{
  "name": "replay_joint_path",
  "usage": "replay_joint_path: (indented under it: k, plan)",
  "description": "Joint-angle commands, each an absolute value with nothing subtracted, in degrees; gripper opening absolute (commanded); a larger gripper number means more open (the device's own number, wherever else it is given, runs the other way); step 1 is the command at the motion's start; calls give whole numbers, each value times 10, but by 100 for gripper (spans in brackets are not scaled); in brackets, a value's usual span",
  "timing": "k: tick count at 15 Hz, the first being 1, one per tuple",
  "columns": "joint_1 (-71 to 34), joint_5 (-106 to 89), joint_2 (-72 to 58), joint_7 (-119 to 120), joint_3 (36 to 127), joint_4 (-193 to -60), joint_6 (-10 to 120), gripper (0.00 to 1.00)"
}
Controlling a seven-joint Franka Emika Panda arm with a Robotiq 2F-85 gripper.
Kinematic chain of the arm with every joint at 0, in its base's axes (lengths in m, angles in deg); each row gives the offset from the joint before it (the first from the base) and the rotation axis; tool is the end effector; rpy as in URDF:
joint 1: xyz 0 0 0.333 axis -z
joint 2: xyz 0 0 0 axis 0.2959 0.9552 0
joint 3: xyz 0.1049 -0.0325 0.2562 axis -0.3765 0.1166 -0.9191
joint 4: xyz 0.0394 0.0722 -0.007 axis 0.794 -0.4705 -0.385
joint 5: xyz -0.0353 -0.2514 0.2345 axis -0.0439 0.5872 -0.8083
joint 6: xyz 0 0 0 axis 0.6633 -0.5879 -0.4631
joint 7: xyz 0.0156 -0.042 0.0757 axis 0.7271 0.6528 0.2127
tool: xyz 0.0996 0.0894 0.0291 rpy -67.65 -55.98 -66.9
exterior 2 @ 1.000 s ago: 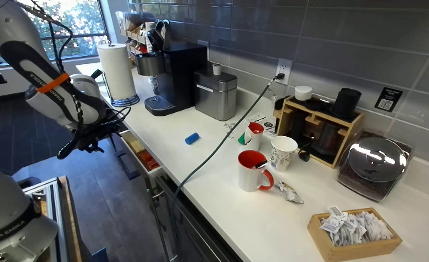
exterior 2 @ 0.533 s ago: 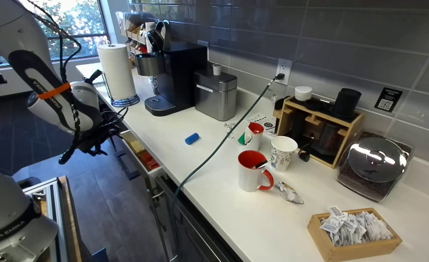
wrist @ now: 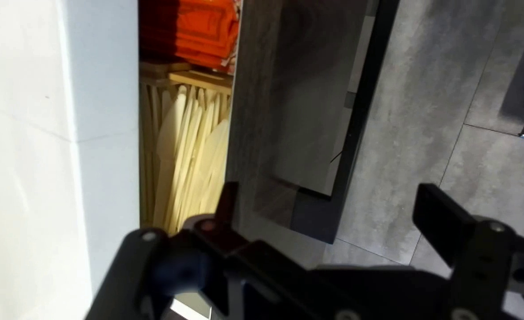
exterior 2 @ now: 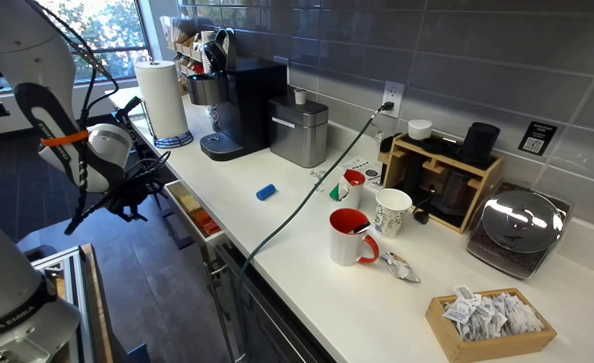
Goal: Open the first top drawer
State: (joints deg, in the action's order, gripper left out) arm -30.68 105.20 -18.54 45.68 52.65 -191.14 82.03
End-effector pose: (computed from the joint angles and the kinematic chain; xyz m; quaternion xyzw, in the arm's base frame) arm 0.2267 0.2334 0.1599 0.6075 0.7502 0.1921 0.1769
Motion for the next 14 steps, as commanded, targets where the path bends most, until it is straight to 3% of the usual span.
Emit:
replay_joint_path:
  k: [1, 14]
  plan:
    - [-335, 1005, -180, 427, 533, -1904, 785, 100]
    - [-376, 867, -106, 310, 526, -1871, 730, 100]
